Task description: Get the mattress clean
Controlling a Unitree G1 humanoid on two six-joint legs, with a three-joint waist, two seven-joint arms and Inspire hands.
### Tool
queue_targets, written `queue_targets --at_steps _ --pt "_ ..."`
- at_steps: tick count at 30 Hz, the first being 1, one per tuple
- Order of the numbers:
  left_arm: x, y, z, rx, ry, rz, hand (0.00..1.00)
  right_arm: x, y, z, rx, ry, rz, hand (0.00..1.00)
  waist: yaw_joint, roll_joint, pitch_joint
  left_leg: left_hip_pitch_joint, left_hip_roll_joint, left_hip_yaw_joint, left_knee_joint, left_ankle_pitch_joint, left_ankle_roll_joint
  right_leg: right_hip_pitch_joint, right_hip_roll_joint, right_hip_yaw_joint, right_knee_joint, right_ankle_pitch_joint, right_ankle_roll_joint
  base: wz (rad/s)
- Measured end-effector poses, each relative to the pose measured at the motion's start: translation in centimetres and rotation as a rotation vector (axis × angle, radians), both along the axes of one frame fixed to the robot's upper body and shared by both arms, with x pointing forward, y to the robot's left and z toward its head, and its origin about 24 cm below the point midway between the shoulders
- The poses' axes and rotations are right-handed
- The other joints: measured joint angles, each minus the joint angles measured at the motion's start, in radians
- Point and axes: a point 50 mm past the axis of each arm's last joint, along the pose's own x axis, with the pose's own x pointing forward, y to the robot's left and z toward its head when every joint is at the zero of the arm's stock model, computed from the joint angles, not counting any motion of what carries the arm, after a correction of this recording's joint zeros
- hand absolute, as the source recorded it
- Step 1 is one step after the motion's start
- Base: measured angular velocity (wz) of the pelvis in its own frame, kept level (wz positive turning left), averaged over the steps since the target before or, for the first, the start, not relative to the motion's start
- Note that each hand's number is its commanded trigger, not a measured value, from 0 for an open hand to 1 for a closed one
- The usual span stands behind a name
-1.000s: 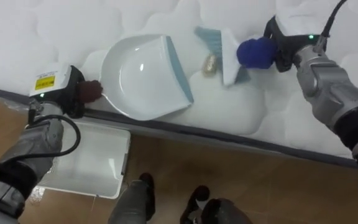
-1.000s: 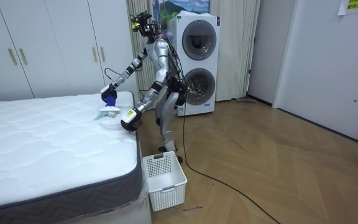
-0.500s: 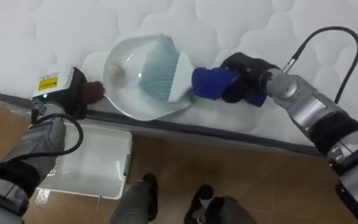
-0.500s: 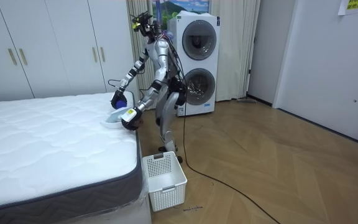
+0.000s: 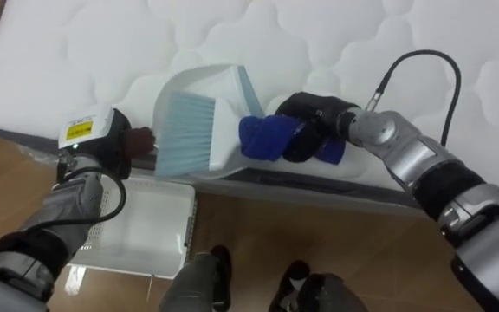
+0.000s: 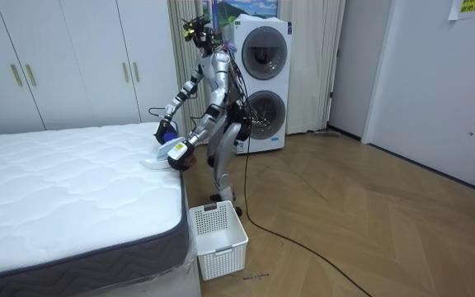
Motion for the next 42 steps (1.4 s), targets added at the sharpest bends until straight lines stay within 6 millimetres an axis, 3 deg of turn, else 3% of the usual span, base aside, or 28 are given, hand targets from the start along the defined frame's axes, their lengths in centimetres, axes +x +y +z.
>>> queue_targets --at_steps 10,14,16,17,19,20,21,22,26,33,37,40,42 --pt "0.0 -0.3 0.0 -0.005 -0.003 -0.017 1.0 -0.1 -0.7 0.1 0.015 -0.009 0.016 1.0 -0.003 -0.001 -0.0016 0.004 0.003 -0.013 0.011 0.001 0.001 0.021 0.001 -0.016 -0.003 0.001 -0.001 0.02" --pt "0.0 -0.2 0.1 -0.01 -0.04 -0.023 1.0 -0.3 -1.3 0.0 0.109 -0.02 -0.033 1.0 -0.009 -0.002 -0.0023 0.018 0.002 -0.013 0.015 0.001 0.001 0.032 0.002 -0.011 0.002 -0.001 0.001 0.0" --pt "0.0 -0.2 0.2 -0.019 -0.058 -0.026 1.0 -0.2 -1.5 0.1 0.144 -0.039 -0.065 0.69 -0.011 -0.004 -0.0035 0.023 0.002 -0.01 0.016 0.001 0.001 0.033 0.002 -0.004 0.007 -0.001 0.001 -0.04" --pt "-0.1 -0.1 0.2 -0.02 -0.07 -0.03 1.0 -0.1 -1.7 0.4 0.164 -0.054 -0.081 0.63 -0.022 -0.006 -0.0073 0.028 0.001 -0.006 0.015 0.002 0.002 0.034 0.001 0.002 0.009 -0.001 0.001 -0.03" --pt "-0.3 0.2 0.3 -0.024 -0.098 -0.024 1.0 0.2 -2.1 1.2 0.209 -0.102 -0.115 0.62 -0.031 -0.009 -0.0132 0.03 0.003 -0.003 0.013 0.004 0.003 0.034 0.003 0.006 0.008 0.0 0.002 -0.04" --pt "-0.5 0.4 0.3 -0.023 -0.113 -0.017 1.0 0.4 -2.7 1.7 0.24 -0.138 -0.153 0.35 -0.036 -0.015 -0.0176 0.035 0.004 -0.002 0.013 0.004 0.003 0.037 0.003 0.007 0.008 0.002 0.0 -0.05" --pt "-0.7 0.6 0.3 -0.021 -0.129 -0.008 1.0 0.7 -3.4 2.2 0.274 -0.18 -0.21 0.0 -0.047 -0.018 -0.0206 0.044 0.003 -0.002 0.013 0.004 0.003 0.046 0.003 0.007 0.007 0.002 0.0 0.0" --pt "-0.8 0.7 0.3 -0.022 -0.135 -0.004 1.0 0.7 -3.8 2.4 0.289 -0.201 -0.24 0.0 -0.053 -0.018 -0.0212 0.05 0.002 -0.004 0.012 0.004 0.003 0.054 0.003 0.005 0.005 0.003 0.001 0.04" --pt "-1.6 1.4 0.1 -0.007 -0.188 0.02 1.0 -0.2 -7.0 1.8 0.368 -0.307 -0.457 0.0 -0.079 -0.017 -0.0399 0.097 0.006 -0.006 -0.01 0.004 0.003 0.111 0.018 0.001 -0.036 0.011 0.011 -0.01" --pt "-2.7 2.4 -0.2 0.007 -0.228 0.064 1.0 -2.5 -11.6 -0.3 0.493 -0.357 -0.792 0.0 -0.114 0.005 -0.0543 0.187 -0.007 -0.001 -0.066 0.008 0.008 0.198 0.018 -0.002 -0.089 0.025 0.026 -0.02" --pt "-3.1 2.3 -0.3 -0.005 -0.24 0.061 1.0 -3.5 -13.3 -0.9 0.542 -0.376 -0.92 0.0 -0.115 0.014 -0.0594 0.224 -0.012 -0.003 -0.092 0.009 0.006 0.233 0.023 -0.001 -0.113 0.025 0.032 0.0" --pt "-4.1 2.2 -0.9 -0.003 -0.234 0.042 1.0 -4.8 -14.4 -2.1 0.536 -0.37 -0.986 0.0 -0.116 0.033 -0.0705 0.268 -0.008 -0.004 -0.129 0.012 0.001 0.285 0.043 -0.005 -0.171 0.037 0.042 -0.01" --pt "-5.1 2.4 -1.6 -0.012 -0.217 0.048 1.0 -5.8 -14.9 -3.0 0.529 -0.366 -1.026 0.0 -0.116 0.051 -0.0828 0.306 -0.012 0.0 -0.165 0.014 0.0 0.322 0.049 -0.006 -0.207 0.046 0.049 -0.05"
